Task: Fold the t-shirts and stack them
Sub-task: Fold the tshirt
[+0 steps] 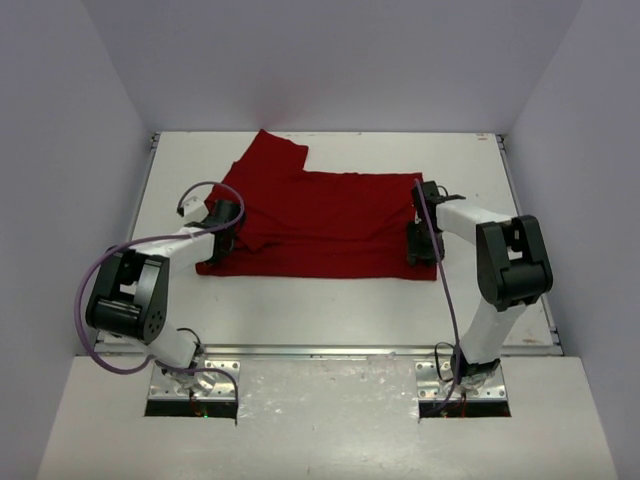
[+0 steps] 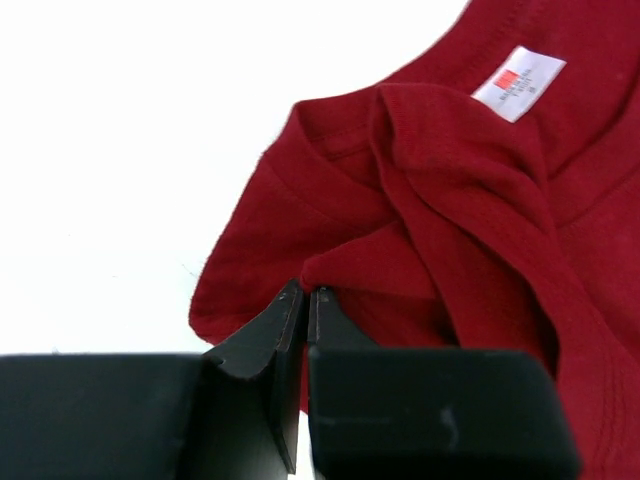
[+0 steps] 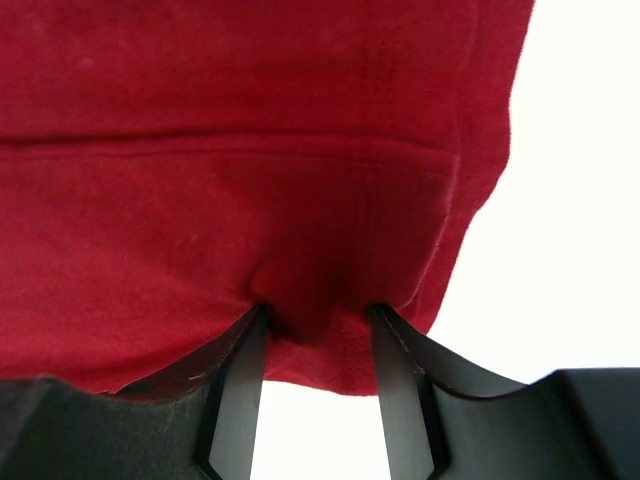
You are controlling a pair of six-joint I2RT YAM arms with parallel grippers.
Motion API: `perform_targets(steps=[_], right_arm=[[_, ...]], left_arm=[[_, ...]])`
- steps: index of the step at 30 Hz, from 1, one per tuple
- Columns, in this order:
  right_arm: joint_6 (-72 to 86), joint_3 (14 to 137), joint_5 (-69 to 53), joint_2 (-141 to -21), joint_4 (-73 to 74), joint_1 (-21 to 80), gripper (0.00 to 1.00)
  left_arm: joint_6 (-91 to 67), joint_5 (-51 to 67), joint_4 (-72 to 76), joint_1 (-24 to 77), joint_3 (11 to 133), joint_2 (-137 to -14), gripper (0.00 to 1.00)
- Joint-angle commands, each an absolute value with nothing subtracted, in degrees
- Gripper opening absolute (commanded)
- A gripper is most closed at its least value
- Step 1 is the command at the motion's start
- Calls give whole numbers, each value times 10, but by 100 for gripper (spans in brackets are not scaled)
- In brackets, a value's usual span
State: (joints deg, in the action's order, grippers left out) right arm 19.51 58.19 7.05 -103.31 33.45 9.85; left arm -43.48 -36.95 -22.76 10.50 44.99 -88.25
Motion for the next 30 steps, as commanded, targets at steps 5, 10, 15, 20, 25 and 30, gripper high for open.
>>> perform_targets(steps=[5, 10, 15, 20, 25, 30], right_arm=[[160, 603, 228, -1104, 373, 83, 50], [155, 605, 239, -1087, 374, 81, 52], [153, 602, 161, -1043, 370, 81, 57], [155, 623, 121, -1014, 379, 82, 62], [172, 646, 18, -960, 363, 83, 68], [191, 665, -3, -899, 356, 104, 87]], left_arm=[[-468, -445, -253, 88, 477, -904, 0], [-469, -460, -254, 83, 472, -904, 6], [-467, -440, -238, 83, 450, -866, 21], [-483, -434, -250, 86, 432, -835, 42], [-482, -409, -250, 133, 414, -741, 69], [-456, -329, -224, 146, 393, -695, 71]])
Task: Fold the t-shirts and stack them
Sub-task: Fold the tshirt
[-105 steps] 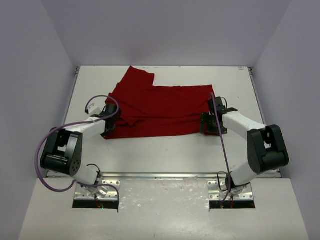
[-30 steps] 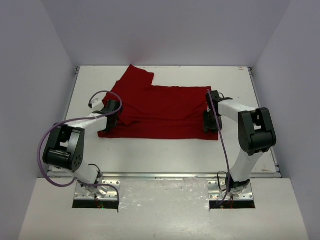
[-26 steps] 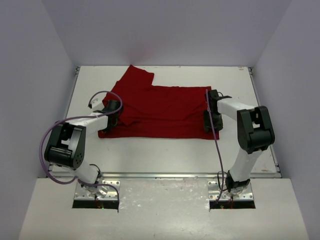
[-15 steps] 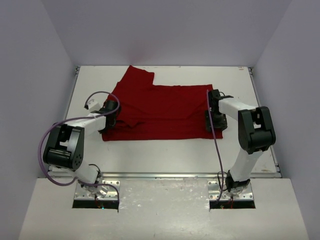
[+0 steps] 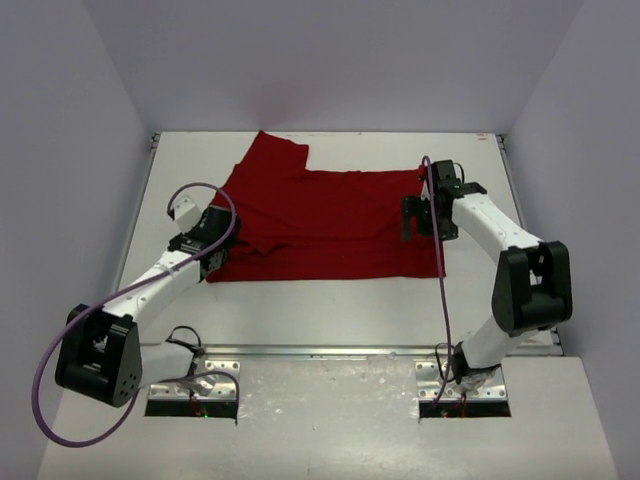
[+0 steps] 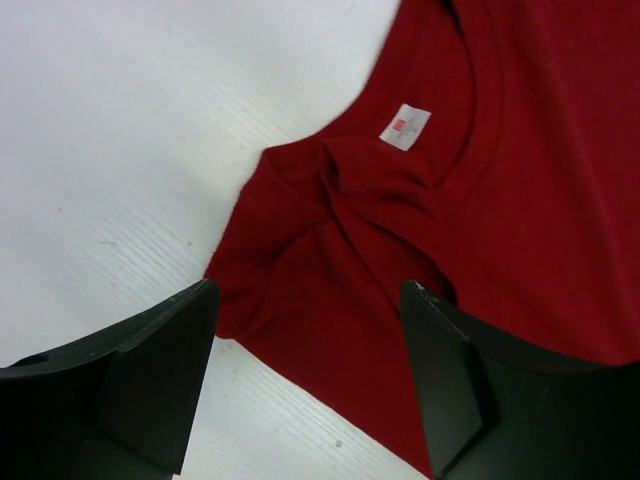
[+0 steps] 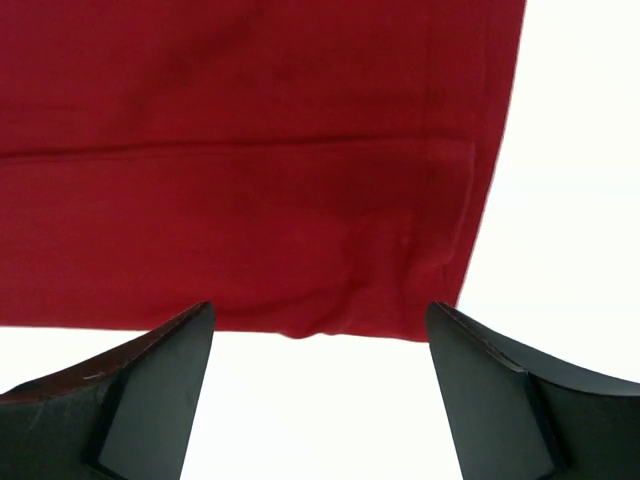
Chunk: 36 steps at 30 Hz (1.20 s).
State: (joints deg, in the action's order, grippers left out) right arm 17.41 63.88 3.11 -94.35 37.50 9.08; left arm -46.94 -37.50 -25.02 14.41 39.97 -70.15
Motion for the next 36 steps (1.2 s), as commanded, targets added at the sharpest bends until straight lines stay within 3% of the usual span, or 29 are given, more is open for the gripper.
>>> perform_targets(steps=[1, 7, 14, 17, 18, 20, 21, 23, 28, 31, 36], right_arm=[[189, 656, -18, -890, 349, 119, 87], [185, 625, -3, -846, 332, 185, 86], [191, 587, -9, -802, 319, 186, 85], [189, 576, -11, -787, 316, 186, 85], [186, 571, -10, -784, 316, 186, 85], [183, 568, -10, -775, 316, 186, 85], [182, 566, -8, -773, 315, 186, 85], [181, 563, -13, -764, 314, 188, 85], [178, 552, -27, -752, 302, 189, 85], [177, 551, -31, -754, 302, 193, 85], [175, 547, -36, -757, 300, 199, 85]], left_arm=[[-453, -317, -220, 147, 396, -698, 71], [-482, -320, -270, 190, 470, -772, 71], [-672, -344, -410, 254, 578, -879, 71], [-697, -314, -411, 254, 600, -931, 65], [-702, -307, -411, 255, 604, -943, 55], [-719, -301, -417, 256, 613, -967, 48], [-722, -308, -415, 257, 612, -970, 38], [-711, -315, -396, 255, 609, -974, 30], [-702, -333, -381, 255, 622, -995, 29], [-697, -333, -371, 255, 620, -998, 40], [-686, -336, -345, 256, 605, -988, 42]])
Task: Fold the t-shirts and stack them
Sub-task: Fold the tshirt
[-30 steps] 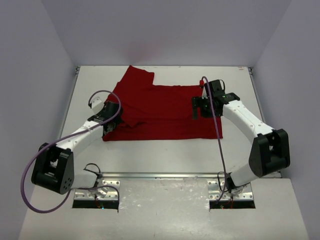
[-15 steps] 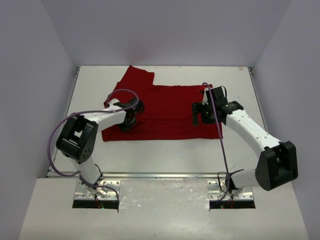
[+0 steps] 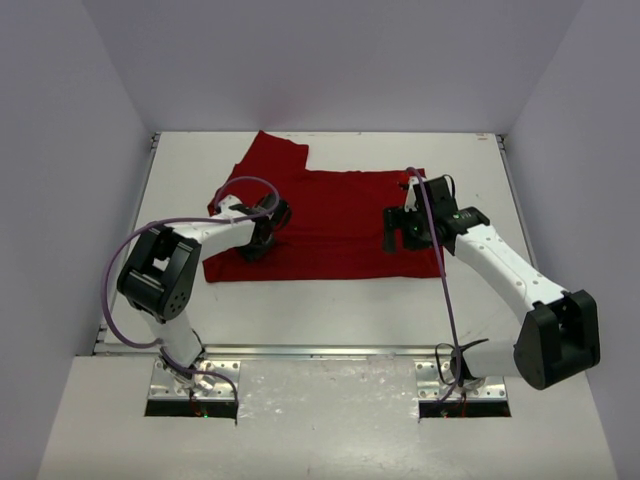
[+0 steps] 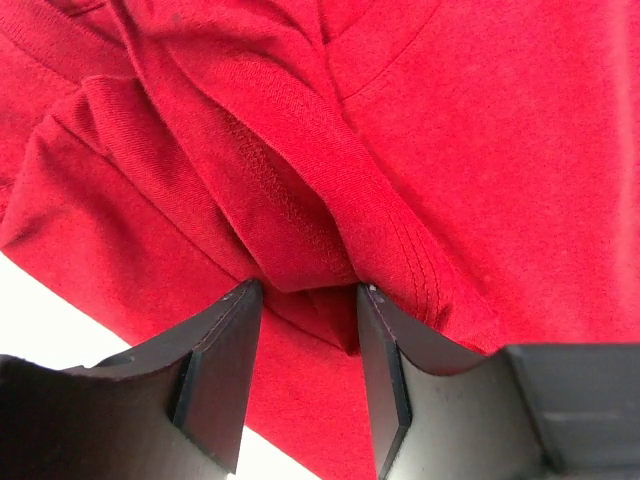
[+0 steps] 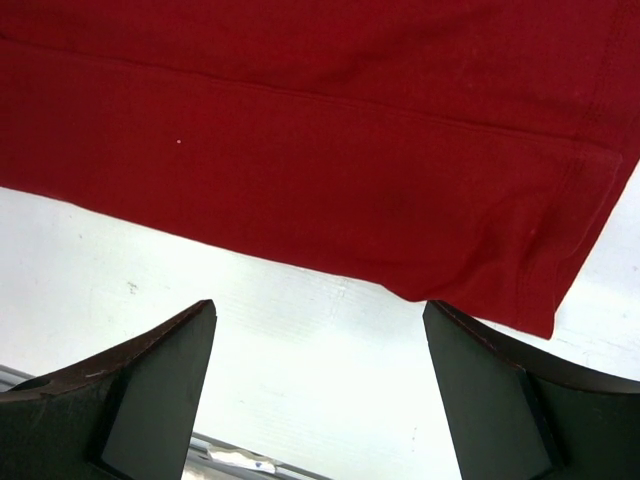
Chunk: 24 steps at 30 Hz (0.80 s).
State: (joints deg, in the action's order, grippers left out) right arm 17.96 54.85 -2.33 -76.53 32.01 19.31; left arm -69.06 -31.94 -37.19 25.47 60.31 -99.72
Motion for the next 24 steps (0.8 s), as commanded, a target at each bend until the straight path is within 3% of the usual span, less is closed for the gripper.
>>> perform_targets(steps=[1, 21, 24], right_arm=[[175, 548, -35, -758, 300, 200, 85], [167, 557, -29, -787, 309, 207, 85], [165, 560, -27, -795, 313, 209, 85]], left_arm=[[-680, -336, -338, 256, 604, -987, 42], [-606, -379, -323, 231, 731, -1084, 47], [-592, -377, -316, 229, 744, -1095, 51]])
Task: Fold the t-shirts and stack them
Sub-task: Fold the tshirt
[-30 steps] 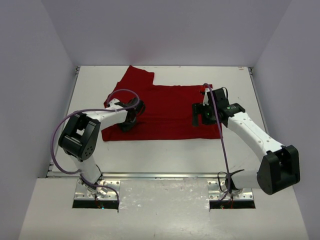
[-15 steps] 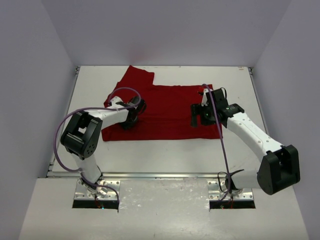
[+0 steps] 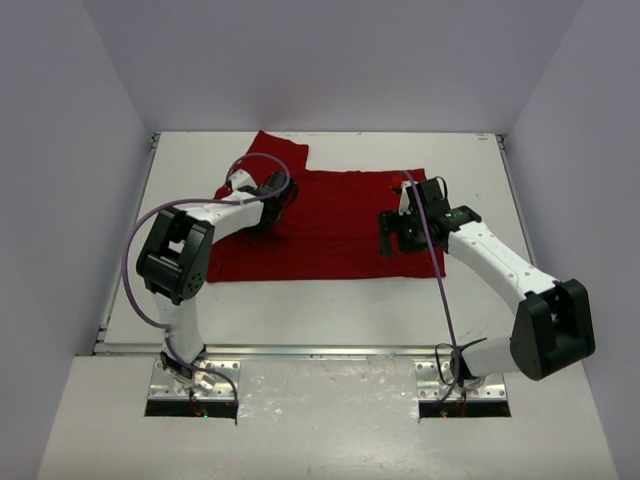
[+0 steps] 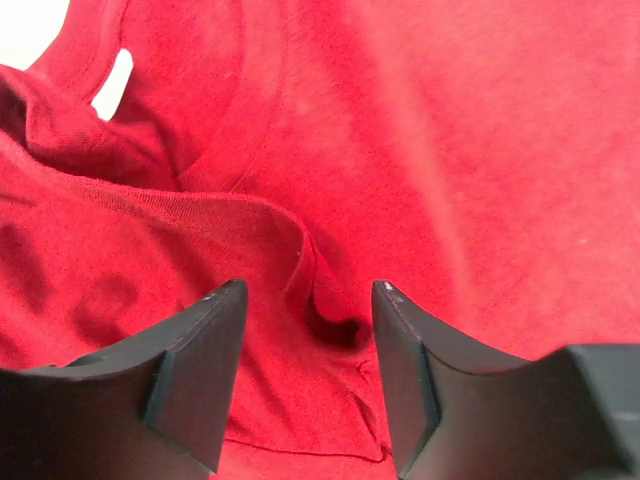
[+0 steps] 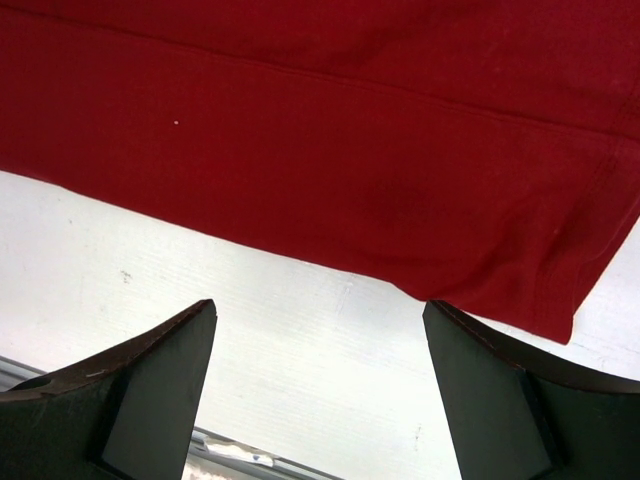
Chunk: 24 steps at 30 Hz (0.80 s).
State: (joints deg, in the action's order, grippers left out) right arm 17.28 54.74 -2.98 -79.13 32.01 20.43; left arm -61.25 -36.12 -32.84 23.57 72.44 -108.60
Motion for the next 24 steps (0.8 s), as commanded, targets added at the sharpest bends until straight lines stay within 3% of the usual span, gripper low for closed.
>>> perform_targets(steps=[1, 7, 14, 16, 17, 21, 24], right_arm=[[166, 562, -26, -797, 312, 209, 85], [163, 565, -25, -802, 315, 210, 85], [163, 571, -28, -808, 315, 215, 85], [164, 574, -31, -811, 314, 215, 85], [164, 574, -33, -812, 311, 215, 85], [170, 564, -86, -815, 280, 217, 84], [172, 564, -119, -817, 263, 221, 84]], left_arm=[[-583, -376, -309, 229, 752, -1101, 52], [-457, -317, -193, 211, 773, -1124, 56], [-268, -244, -57, 188, 818, -1100, 72], [-272, -272, -62, 187, 812, -1053, 85], [-284, -287, -73, 185, 802, -1031, 100], [-471, -381, -288, 153, 759, -968, 100], [-490, -359, -232, 103, 656, -896, 92]])
